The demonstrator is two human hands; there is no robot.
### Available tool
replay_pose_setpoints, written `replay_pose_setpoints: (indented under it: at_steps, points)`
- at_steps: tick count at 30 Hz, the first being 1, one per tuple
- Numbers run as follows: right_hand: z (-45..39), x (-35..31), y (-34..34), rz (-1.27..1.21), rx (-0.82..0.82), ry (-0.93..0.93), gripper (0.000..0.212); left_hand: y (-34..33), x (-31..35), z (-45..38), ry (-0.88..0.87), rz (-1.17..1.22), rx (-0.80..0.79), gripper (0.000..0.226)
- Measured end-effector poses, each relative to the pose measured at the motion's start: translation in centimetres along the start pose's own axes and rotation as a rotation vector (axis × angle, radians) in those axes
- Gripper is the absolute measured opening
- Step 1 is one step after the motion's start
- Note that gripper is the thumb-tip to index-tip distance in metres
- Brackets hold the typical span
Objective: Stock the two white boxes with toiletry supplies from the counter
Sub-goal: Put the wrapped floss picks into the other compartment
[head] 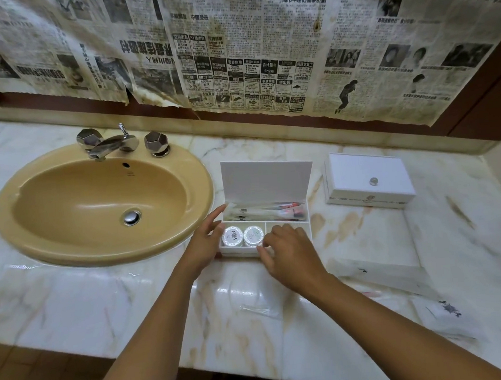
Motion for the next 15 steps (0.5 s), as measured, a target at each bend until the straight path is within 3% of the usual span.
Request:
replay_pose_setpoints:
  at_steps: [3, 9, 15]
  points:
    - [1.5, -1.2, -1.2, -0.080, -0.071, 0.127, 0.023, 0.0, -0.1, -0.1, 0.002, -0.007, 0.003, 0.038]
    - [4.7, -1.8, -4.4, 0.124, -0.542, 0.188, 0.031, 0.0, 0.1, 0.2, 0.012, -0.025, -0.009, 0.038]
    - [5.6, -1.9, -5.3, 0.144, -0.620, 0.180, 0.016, 0.0, 0.1, 0.2, 0.009, -0.012, -0.005, 0.038]
Point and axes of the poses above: each hand's wrist, its own z-axis away from the middle knuckle, its own y-axis out of the back of the hand, x = y × z, the point moved 4 cm from there along -z, towards the middle knuckle, and after that the axes turned 13 degrees about -y, right-handed, at the moved point
